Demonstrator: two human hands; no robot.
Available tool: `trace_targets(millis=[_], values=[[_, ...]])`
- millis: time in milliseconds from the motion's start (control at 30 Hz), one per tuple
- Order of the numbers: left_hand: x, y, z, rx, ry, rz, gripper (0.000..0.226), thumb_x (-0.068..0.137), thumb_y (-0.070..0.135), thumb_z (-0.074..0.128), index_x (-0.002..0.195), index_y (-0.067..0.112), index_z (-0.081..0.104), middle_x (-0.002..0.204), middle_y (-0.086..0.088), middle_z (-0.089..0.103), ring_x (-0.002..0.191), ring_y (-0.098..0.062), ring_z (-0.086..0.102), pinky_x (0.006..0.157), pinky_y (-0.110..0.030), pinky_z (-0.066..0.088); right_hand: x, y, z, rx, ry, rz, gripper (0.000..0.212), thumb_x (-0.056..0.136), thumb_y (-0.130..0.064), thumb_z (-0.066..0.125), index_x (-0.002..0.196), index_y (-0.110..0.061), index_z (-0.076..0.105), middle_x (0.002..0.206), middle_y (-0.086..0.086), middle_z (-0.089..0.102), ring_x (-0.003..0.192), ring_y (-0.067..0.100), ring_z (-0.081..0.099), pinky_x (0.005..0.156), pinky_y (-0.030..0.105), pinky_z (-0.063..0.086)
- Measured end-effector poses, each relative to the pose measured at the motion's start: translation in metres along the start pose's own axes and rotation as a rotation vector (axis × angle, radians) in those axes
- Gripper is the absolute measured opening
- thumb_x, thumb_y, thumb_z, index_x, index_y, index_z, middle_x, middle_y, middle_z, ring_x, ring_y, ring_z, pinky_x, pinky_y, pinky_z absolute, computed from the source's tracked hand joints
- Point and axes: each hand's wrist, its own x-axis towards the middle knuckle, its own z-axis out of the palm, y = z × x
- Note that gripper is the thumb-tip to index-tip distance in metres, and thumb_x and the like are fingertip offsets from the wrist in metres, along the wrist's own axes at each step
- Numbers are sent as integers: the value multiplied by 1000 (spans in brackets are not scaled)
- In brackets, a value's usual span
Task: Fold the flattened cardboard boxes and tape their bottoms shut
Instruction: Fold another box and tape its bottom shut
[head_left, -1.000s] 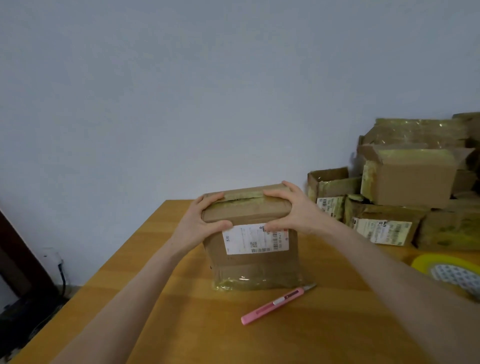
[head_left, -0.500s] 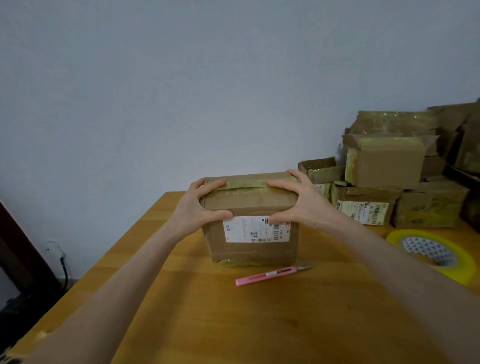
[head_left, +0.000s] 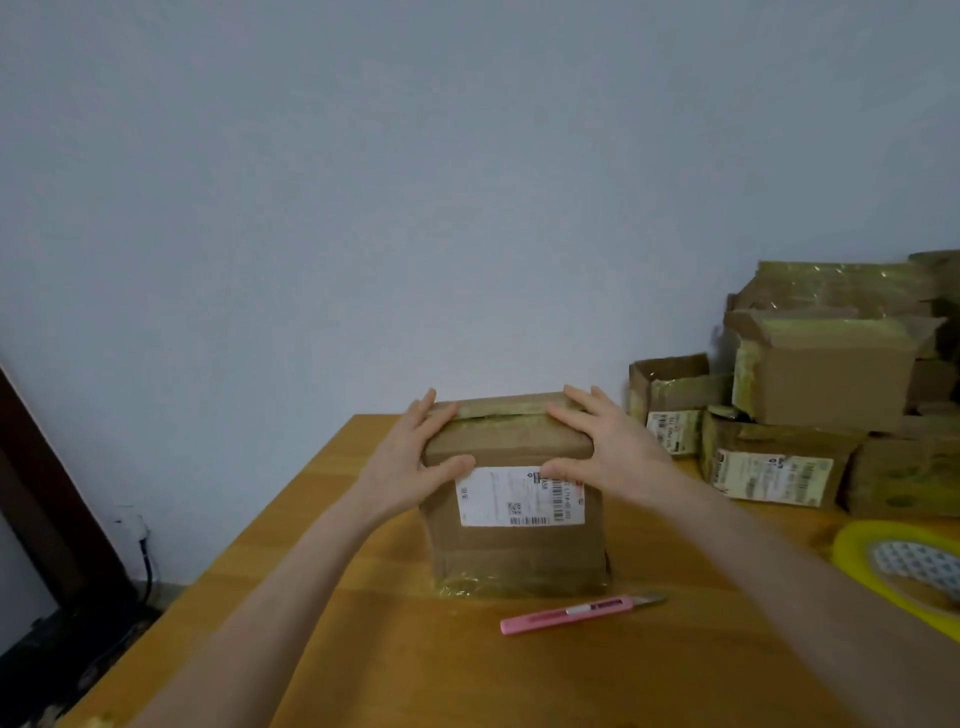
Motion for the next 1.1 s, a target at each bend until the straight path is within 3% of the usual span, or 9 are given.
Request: trace_targets(millis=[67, 167, 267, 367, 467, 567, 667, 900, 1100], values=[[5, 13, 3, 344, 35, 98, 92, 70, 75, 22, 149, 29, 21, 159, 4, 10, 146, -12, 4, 118, -36, 4, 4, -3, -1, -210, 4, -88, 83, 81, -67, 48, 149, -26, 23, 157, -9, 15, 146, 14, -2, 116, 36, 10], [10, 27, 15, 516, 45, 158, 99, 65, 81, 7, 150, 31, 14, 158, 6, 12, 146, -11, 11, 118, -31, 5, 6, -9, 2, -299, 5, -144, 80, 87, -65, 40, 149, -20, 19, 157, -5, 15, 146, 14, -3, 116, 31, 8], [15, 21, 20, 514, 14, 151, 92, 73, 83, 20, 149, 32, 18, 157, 11, 15, 145, -10, 14, 116, -28, 9, 8, -12, 5, -277, -11, -144, 75, 89, -61, 41, 149, -19, 21, 157, -2, 15, 145, 11, 4, 116, 29, 10], [16, 19, 12, 529, -51, 141, 78, 87, 68, 38, 150, 30, 14, 158, 9, 11, 146, -11, 10, 117, -29, 9, 10, -17, 9, -292, -11, -169, 75, 90, -60, 41, 149, -17, 22, 157, 1, 16, 145, 12, 9, 115, 27, 7], [20, 27, 13, 542, -62, 179, 80, 87, 68, 38, 151, 29, 10, 158, 8, 8, 146, -11, 7, 119, -32, 8, 9, -14, 11, -262, 6, -147, 76, 90, -59, 42, 149, -16, 21, 157, 1, 16, 144, 13, 11, 116, 27, 8], [16, 35, 40, 551, -158, 187, 73, 92, 63, 34, 151, 27, 12, 159, 9, 7, 146, -10, 7, 119, -34, 11, 1, -1, 21, -282, -95, -119, 76, 90, -55, 46, 149, -16, 19, 158, 0, 13, 145, 13, 10, 116, 28, 9], [15, 32, 58, 560, -85, 170, 68, 95, 55, 36, 151, 24, 12, 159, 7, 7, 146, -11, 8, 119, -31, 7, 1, 8, 28, -246, -97, -95, 77, 89, -54, 46, 150, -17, 16, 158, -2, 11, 145, 12, 5, 115, 29, 6], [30, 27, 60, 572, -129, 139, 70, 95, 57, 34, 152, 21, 13, 159, 3, 9, 146, -12, 12, 117, -31, 9, 12, 21, 31, -161, -117, -9, 82, 88, -58, 47, 150, -15, 15, 159, -2, 5, 145, 11, 0, 116, 35, 13], [46, 12, 45, 541, -193, 30, 84, 67, 89, 29, 142, 56, 13, 159, 7, 7, 146, -23, 6, 112, -55, 16, 14, 24, 33, -160, -111, -10, 83, 87, -59, 49, 150, -18, 14, 159, -5, 3, 145, 11, -2, 116, 37, 11]])
